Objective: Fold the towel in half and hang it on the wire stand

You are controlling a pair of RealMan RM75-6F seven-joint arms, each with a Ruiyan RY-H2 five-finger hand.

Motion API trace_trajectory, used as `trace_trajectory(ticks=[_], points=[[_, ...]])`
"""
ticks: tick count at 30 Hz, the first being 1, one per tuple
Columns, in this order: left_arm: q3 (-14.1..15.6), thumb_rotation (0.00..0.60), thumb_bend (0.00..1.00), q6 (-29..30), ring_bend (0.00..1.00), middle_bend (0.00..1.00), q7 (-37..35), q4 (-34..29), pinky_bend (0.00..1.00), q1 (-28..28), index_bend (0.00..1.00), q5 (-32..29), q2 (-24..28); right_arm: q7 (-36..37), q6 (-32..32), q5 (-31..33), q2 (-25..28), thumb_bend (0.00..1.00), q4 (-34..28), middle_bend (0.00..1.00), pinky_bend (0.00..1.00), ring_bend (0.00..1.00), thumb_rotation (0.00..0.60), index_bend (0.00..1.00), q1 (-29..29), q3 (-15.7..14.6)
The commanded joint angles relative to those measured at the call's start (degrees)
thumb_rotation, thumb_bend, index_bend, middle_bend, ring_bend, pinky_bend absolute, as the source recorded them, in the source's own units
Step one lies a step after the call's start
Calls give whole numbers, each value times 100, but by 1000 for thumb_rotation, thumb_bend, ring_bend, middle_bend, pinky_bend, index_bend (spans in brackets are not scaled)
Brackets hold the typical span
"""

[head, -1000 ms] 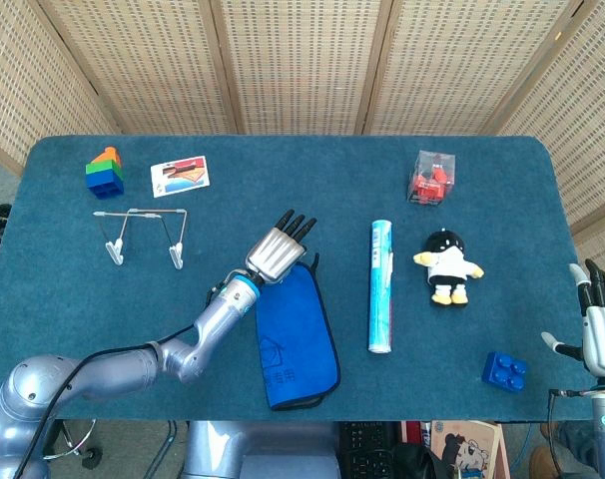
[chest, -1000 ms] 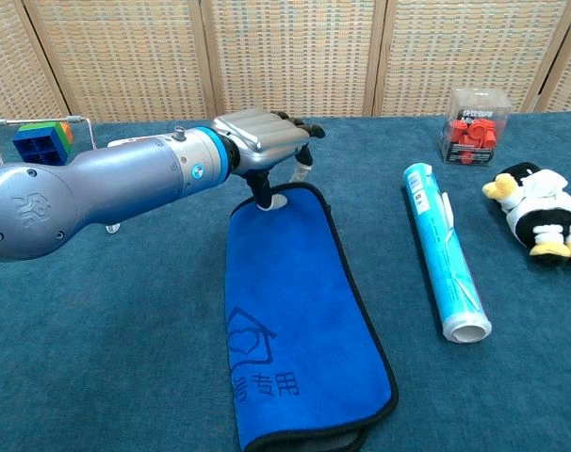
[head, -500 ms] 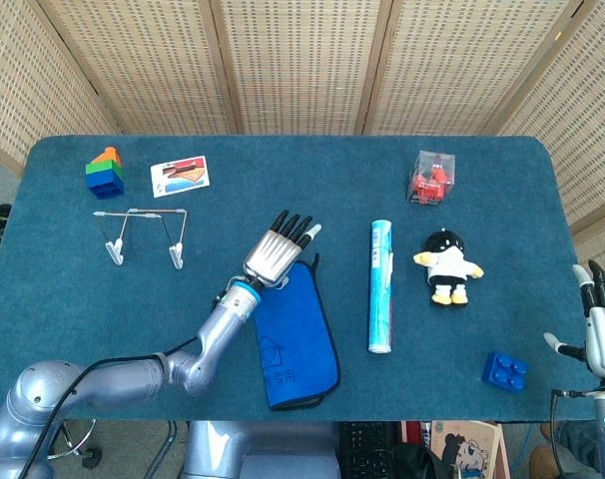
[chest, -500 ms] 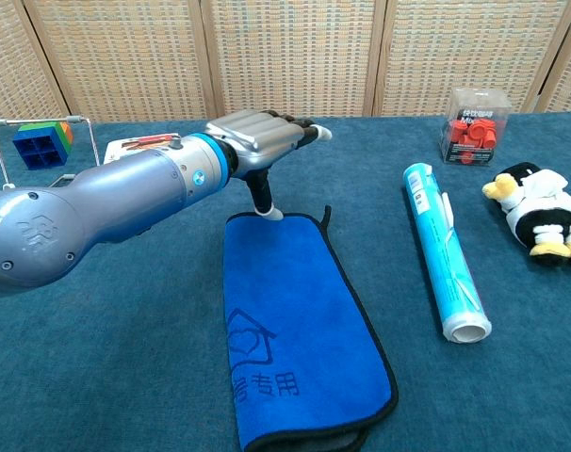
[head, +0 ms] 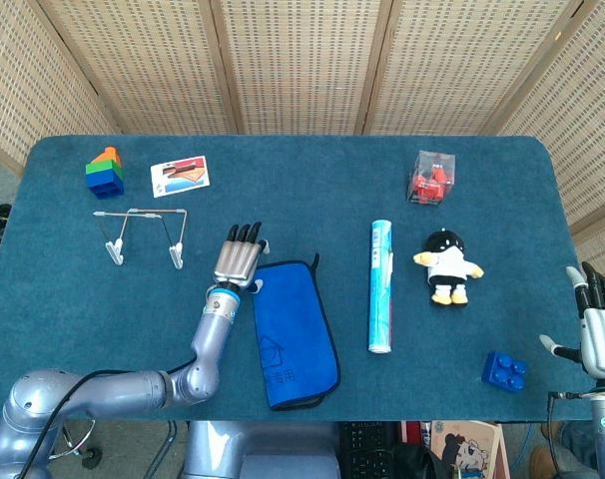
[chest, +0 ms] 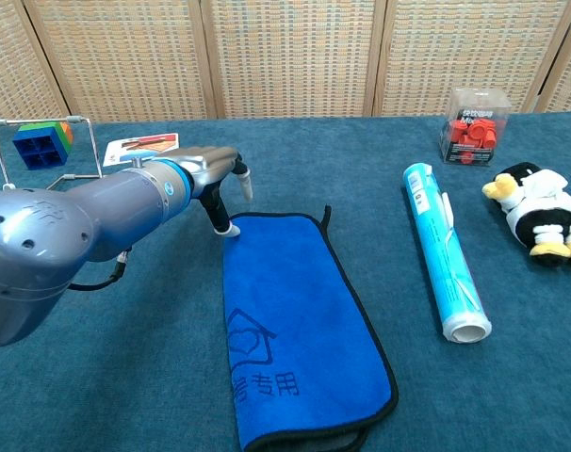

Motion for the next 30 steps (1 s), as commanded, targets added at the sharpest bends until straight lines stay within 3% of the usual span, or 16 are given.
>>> trace_trajectory(ticks=[1,17,30], points=[[-106,600,305,-6,0,0,-8,120,0,-20,346,-132,-121,-12,-5,-6,-5,0,5,0,0,0,600,0,4,-7],[-251,600,350,-27,0,0,360,251,0,-161,394,-773,-324,29,-24,9,5,0,11,0,0,0,600,0,-2,-10],[-279,600,350,-93,0,0,433,380,0,-230,385,-894,-371,41,-27,9,22,0,-15,0,0,0,600,0,-2,-10]])
